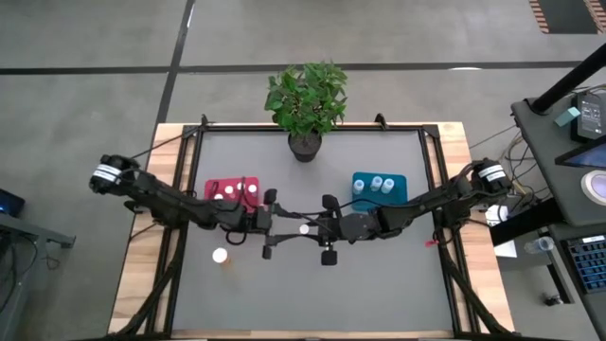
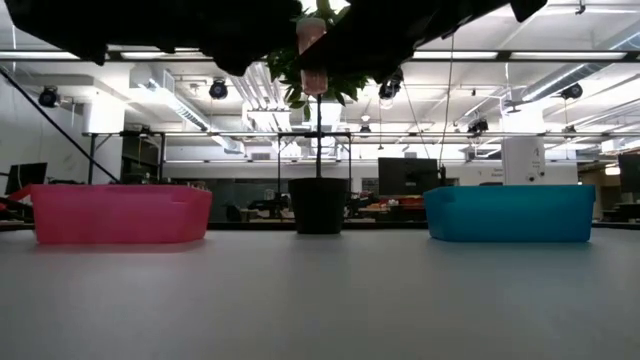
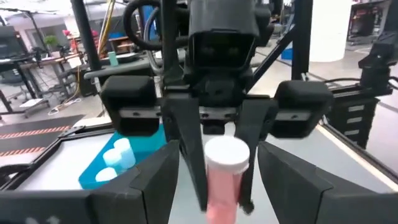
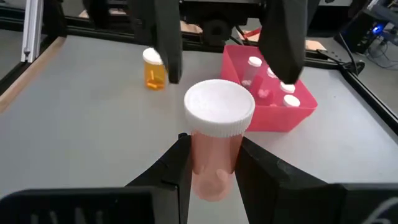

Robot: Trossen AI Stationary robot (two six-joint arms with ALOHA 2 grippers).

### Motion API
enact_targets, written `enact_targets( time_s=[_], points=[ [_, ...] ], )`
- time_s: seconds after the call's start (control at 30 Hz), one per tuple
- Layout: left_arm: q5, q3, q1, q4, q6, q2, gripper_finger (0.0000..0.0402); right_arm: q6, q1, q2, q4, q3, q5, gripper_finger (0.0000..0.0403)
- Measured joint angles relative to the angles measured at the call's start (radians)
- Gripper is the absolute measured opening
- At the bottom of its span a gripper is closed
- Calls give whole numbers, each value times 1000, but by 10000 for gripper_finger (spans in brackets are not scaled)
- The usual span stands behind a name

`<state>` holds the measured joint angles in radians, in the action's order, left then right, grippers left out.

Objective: Pick and place medicine bottles into bin by pill shape (circle, oval)
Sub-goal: Put the orange table bottle into the red bin

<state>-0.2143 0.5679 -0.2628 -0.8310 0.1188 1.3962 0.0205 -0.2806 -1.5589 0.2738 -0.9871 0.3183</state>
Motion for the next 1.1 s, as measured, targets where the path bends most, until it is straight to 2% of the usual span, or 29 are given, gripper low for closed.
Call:
enact_targets(
  time_s=[0.3, 0.5, 0.9, 1.1],
  points=[
    [34, 47, 4, -29, 20, 91, 200, -3, 2, 0, 0, 0, 0, 93],
    [34, 51, 6, -30, 27, 94, 196, -3, 3, 0, 0, 0, 0, 93],
    [29, 51, 8, -26, 46, 93, 107, -3, 4, -1, -1, 0, -2, 93],
    [29, 51, 8, -26, 46, 93, 94, -3, 4, -1, 0, 0, -2, 93]
  ],
)
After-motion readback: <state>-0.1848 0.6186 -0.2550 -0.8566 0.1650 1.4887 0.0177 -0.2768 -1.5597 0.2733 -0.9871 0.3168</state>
